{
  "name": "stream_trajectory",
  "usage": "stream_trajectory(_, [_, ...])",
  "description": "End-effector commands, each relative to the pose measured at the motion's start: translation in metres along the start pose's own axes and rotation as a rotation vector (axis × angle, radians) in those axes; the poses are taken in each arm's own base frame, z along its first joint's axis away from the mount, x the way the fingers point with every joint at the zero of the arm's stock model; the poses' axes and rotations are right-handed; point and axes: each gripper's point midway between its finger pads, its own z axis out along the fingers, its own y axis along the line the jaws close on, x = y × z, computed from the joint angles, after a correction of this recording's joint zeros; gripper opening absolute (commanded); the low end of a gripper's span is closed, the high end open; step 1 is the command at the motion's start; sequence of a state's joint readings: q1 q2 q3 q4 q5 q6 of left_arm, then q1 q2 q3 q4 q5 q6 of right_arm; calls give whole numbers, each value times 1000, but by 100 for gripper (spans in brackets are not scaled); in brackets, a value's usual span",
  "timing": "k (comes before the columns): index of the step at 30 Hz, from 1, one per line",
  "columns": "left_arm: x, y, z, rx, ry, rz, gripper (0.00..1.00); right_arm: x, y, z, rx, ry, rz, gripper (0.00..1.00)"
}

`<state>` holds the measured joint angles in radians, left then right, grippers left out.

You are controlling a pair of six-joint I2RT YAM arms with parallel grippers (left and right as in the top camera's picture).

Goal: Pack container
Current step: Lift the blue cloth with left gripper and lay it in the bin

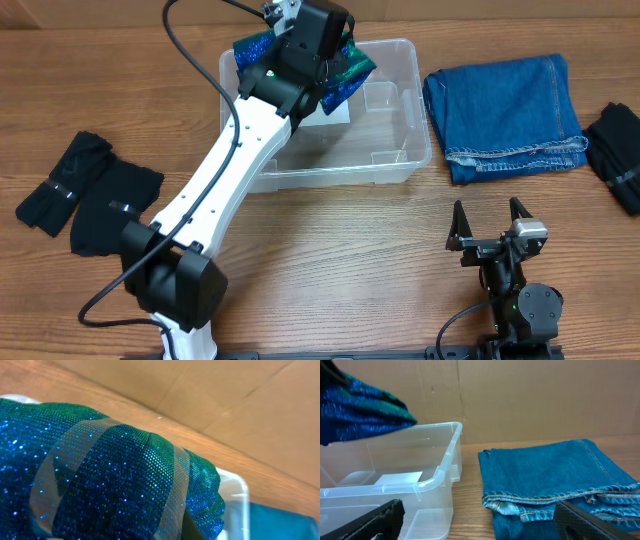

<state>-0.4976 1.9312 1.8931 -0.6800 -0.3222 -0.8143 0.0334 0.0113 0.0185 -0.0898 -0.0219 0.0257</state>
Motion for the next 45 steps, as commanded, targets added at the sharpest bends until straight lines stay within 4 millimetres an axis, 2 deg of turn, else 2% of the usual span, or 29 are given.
stream_trajectory(1, [-10,5,4,-49,-53,-16,4,2,-1,0,3,-2,-4,100])
stream_trajectory(4, [3,11,21,-80,-26,40,4,2,-1,0,3,-2,-4,100])
stream_trajectory(10, [40,30,69,-162,43,79,4,2,-1,0,3,-2,-4,100])
stream_trajectory(13, [49,34,82,-174,53,85,4,2,-1,0,3,-2,-4,100])
stream_trajectory(16, [49,35,89,-171,46,77,5,2,-1,0,3,-2,-4,100])
stream_trajectory(17, [50,35,91,-170,50,77,13,2,-1,0,3,-2,-4,100])
stream_trajectory(20, [51,35,91,-171,53,79,59,2,-1,0,3,-2,-4,100])
stream_trajectory(21, [53,34,92,-161,64,78,68,2,-1,0,3,-2,-4,100])
stream_trajectory(22, [55,32,92,-147,79,76,72,2,-1,0,3,-2,-4,100])
stream_trajectory(25, [66,23,92,-96,135,70,73,2,-1,0,3,-2,-4,100])
stream_trajectory(30, [88,1,83,34,279,55,72,2,-1,0,3,-2,-4,100])
stream_trajectory(31, [91,-6,78,69,308,52,69,2,-1,0,3,-2,-4,100])
stream_trajectory(33, [89,-14,67,109,329,48,61,2,-1,0,3,-2,-4,100])
stream_trajectory(37, [76,-23,38,161,328,100,56,2,-1,0,3,-2,-4,100])
stream_trajectory(41, [68,-15,5,150,338,193,57,2,-1,0,3,-2,-4,100])
stream_trajectory(45, [81,8,-7,90,411,305,58,2,-1,0,3,-2,-4,100])
